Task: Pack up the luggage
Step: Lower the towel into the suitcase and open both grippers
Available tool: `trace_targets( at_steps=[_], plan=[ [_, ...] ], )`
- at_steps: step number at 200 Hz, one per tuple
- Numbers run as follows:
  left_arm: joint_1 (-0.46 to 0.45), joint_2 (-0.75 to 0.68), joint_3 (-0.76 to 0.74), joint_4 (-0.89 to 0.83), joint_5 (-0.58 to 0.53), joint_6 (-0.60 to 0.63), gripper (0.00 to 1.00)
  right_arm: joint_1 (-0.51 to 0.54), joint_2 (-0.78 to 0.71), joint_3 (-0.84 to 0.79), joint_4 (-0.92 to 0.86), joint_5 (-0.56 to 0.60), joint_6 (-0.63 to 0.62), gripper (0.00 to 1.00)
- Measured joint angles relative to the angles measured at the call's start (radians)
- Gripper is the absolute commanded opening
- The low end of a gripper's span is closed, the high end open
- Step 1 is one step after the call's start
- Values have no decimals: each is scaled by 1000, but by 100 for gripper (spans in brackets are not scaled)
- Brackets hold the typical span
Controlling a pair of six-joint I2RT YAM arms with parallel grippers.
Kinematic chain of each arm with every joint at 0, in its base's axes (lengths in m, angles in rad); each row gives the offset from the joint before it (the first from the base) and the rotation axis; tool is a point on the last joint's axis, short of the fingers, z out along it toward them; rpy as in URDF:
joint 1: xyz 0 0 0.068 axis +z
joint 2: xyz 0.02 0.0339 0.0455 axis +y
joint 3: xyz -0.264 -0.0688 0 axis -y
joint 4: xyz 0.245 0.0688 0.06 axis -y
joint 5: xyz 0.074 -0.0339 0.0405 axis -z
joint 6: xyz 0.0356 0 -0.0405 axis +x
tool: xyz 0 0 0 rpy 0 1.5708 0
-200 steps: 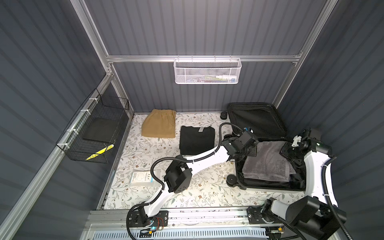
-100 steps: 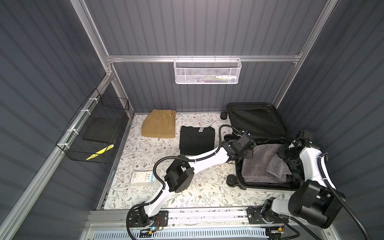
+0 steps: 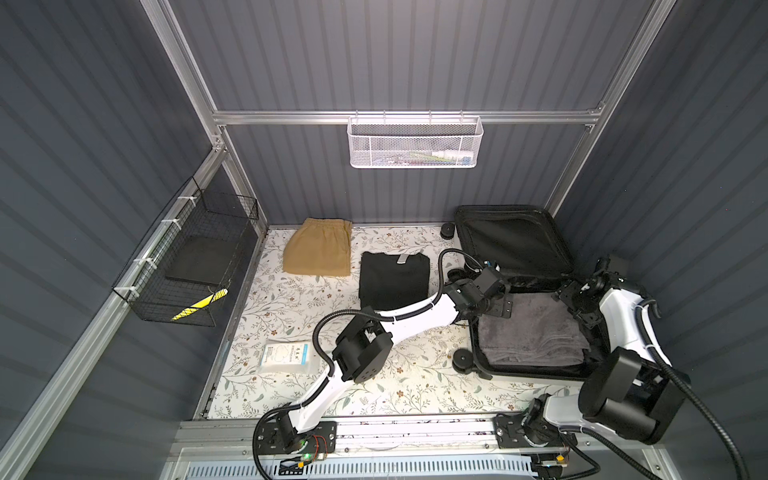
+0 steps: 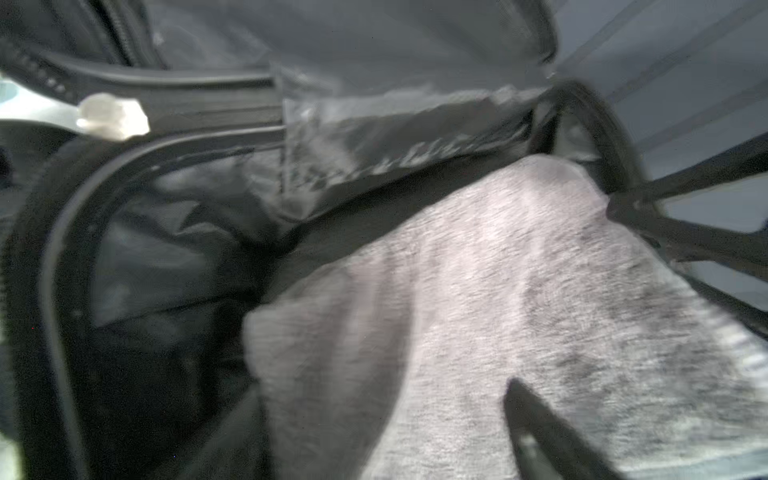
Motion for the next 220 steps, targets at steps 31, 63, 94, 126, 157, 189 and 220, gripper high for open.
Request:
trace_targets(
  at_steps=[31, 63, 94, 126, 157, 189, 220],
  plan=[
    [13, -5, 12, -17, -2, 17, 100, 0, -119, 31, -16, -12, 0, 82],
    [25, -23, 19, -29, 5, 39, 100, 5, -223, -34, -6, -64, 12, 82],
    [50, -67, 18, -46, 35, 50, 100, 7, -265, -221, 34, -137, 43, 82],
    [97, -173, -73, -45, 59, 56, 100, 7, -191, -367, 99, -171, 66, 83],
    [158, -282, -189, -42, 74, 74, 100, 7, -100, -400, 179, -186, 75, 83],
    [213, -362, -287, -51, 79, 108, 100, 10, -101, -402, 206, -239, 84, 83],
    [250, -433, -381, -67, 89, 132, 100, 79, -202, -386, 183, -280, 103, 83]
  ],
)
